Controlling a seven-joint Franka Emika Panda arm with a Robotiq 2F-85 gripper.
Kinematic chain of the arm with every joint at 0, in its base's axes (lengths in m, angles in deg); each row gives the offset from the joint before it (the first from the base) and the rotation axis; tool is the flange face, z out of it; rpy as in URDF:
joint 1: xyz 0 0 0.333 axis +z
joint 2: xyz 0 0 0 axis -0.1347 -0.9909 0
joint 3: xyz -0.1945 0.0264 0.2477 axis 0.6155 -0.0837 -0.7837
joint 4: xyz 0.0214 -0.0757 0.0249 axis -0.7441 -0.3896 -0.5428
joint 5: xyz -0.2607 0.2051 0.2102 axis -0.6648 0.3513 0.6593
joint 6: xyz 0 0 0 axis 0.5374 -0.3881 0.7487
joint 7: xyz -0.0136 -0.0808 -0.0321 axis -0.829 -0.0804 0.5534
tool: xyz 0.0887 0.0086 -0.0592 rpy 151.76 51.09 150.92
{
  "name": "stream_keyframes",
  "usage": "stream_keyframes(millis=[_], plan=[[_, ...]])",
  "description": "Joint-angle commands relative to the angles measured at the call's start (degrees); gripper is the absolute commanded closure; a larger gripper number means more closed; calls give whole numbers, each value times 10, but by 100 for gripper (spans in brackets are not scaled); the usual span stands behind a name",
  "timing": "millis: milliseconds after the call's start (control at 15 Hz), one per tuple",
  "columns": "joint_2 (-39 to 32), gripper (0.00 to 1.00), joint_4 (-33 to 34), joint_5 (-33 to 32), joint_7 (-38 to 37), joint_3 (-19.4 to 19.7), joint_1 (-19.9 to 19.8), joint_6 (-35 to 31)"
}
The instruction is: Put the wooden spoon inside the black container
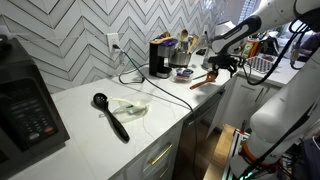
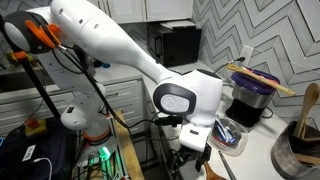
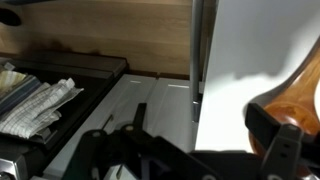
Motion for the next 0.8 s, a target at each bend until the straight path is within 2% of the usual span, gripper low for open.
stream_keyframes(millis=[0, 267, 733], plan=[[-9, 0, 0, -4, -24, 1, 2, 0], [-21, 0, 0, -11, -59, 1, 4, -5], [-57, 0, -13, 218, 62, 12, 21, -79]])
